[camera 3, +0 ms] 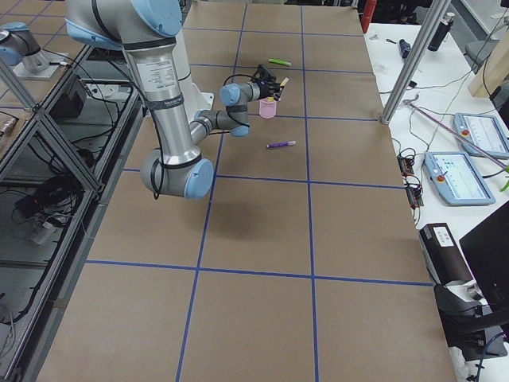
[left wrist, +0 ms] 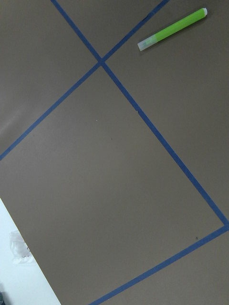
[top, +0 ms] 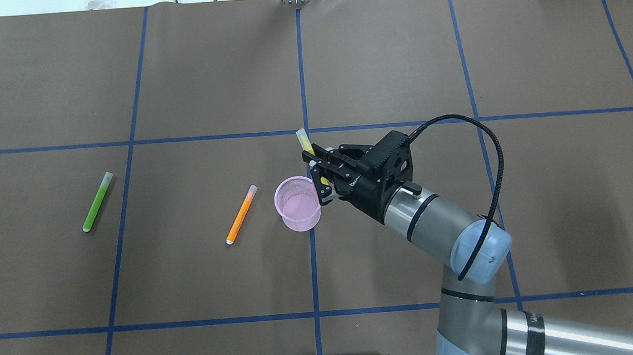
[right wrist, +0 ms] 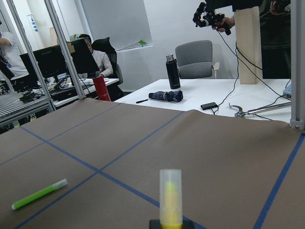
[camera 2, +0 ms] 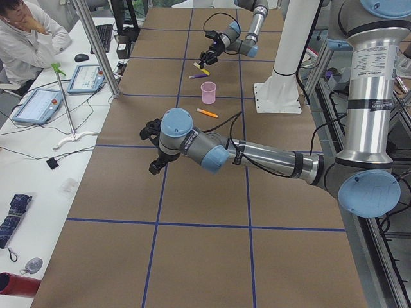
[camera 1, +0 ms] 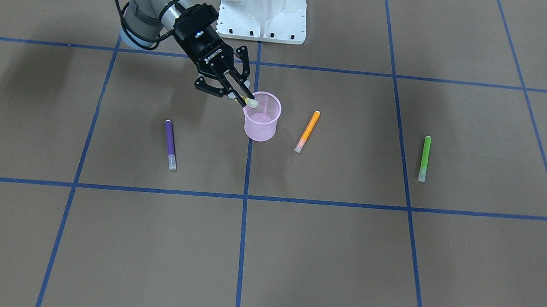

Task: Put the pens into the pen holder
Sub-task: 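Lower the yellow highlighter into the pen cup and open the right gripper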

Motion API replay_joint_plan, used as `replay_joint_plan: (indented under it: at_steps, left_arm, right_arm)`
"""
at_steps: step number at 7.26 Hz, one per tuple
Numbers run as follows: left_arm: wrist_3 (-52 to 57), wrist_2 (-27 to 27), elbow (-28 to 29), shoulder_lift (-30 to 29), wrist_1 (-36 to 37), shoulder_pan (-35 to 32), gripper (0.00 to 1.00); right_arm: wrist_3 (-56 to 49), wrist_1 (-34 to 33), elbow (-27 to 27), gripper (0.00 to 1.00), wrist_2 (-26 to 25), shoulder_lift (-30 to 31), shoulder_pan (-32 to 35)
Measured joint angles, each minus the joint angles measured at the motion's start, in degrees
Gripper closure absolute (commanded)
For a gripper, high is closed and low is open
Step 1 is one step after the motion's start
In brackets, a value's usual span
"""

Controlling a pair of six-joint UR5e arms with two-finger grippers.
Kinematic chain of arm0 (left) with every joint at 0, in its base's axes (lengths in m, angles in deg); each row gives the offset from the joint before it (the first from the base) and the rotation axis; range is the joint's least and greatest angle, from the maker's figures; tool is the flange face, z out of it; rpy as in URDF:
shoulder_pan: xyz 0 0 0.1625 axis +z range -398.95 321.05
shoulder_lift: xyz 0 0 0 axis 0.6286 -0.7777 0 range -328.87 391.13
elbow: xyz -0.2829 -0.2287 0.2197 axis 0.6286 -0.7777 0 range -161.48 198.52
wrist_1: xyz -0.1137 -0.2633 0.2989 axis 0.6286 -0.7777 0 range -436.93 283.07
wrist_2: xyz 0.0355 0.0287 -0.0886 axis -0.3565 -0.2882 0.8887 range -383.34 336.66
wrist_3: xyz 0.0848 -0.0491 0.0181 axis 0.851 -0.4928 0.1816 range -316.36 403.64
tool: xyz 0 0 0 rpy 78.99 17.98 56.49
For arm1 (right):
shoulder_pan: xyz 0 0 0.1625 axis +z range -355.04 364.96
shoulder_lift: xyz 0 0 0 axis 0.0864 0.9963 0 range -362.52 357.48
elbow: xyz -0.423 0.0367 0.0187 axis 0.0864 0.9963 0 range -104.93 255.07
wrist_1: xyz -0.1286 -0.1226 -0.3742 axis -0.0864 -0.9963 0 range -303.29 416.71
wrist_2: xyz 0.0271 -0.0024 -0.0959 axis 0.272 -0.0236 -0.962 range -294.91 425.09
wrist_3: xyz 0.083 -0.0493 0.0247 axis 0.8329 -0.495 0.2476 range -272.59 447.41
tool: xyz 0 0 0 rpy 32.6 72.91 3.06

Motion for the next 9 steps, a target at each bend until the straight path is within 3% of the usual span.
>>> replay_joint_plan:
  at_steps: [1,2,4,7,9]
  left_arm:
    - [0.01,-0.01,0.06,0.0,0.0,0.09,0.0]
    - [0.03,-0.03,0.14,0.0,0.0,0.14,0.0]
    - [0.04,0.0,0.16,0.0,0.0,0.19,0.0]
    - [-0.01,0.0,0.2,0.0,0.0,0.19,0.0]
    - [-0.25,0.01,0.2,0.0,0.06,0.5,0.0]
  right_arm:
    - [-0.76,-0.86,0.89,1.0,-2.85,-1.74,-1.7]
    - [-1.05,-1.36,1.58,0.86,-4.0,-2.52,-2.48]
    - [-1.18,-1.87,2.62,0.38,-4.57,-2.98,-2.87]
    - [-1.04,-2.89,3.05,0.02,-5.42,-3.7,-2.94]
    - [0.05,-5.6,2.3,0.02,-5.52,-5.05,-2.76]
